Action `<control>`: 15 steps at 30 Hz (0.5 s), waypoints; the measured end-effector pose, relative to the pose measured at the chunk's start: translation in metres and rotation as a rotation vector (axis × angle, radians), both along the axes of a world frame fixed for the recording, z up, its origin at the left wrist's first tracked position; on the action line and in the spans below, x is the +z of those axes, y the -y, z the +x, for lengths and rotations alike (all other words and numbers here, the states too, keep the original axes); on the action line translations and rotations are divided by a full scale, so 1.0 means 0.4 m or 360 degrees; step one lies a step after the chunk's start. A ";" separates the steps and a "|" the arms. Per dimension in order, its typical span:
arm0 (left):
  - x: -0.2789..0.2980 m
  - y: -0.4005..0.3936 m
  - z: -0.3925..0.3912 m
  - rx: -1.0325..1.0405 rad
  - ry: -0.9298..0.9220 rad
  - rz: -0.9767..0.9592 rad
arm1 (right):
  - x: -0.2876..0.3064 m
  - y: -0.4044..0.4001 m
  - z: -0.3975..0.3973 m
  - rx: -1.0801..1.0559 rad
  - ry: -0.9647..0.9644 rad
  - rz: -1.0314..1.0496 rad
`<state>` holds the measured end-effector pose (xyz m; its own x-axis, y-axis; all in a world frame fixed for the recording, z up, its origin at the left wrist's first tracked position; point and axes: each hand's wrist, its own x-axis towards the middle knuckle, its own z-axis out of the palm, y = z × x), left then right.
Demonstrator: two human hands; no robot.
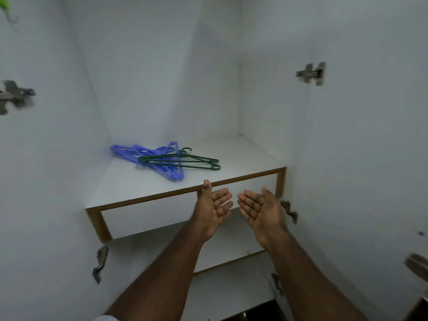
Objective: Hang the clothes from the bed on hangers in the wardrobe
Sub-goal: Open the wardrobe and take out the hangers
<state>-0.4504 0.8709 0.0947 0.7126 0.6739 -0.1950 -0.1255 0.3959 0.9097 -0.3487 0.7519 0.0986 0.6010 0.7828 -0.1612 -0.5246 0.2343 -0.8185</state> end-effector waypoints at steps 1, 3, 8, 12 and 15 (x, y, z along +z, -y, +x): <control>0.001 -0.036 -0.028 0.0035 0.0005 0.0004 | 0.002 -0.043 -0.025 0.0033 0.0003 0.0010; 0.004 -0.102 -0.081 0.0118 0.0017 0.0010 | 0.006 -0.122 -0.070 0.0092 0.0011 0.0008; 0.000 -0.250 -0.156 0.0299 0.0040 0.0003 | 0.028 -0.285 -0.121 0.0133 0.0059 -0.0009; -0.006 -0.348 -0.166 0.0436 0.0000 0.0016 | 0.035 -0.414 -0.083 0.0141 0.0147 -0.0059; -0.008 -0.420 -0.156 0.0516 -0.0019 -0.0003 | 0.039 -0.515 -0.030 0.0127 0.0222 -0.0130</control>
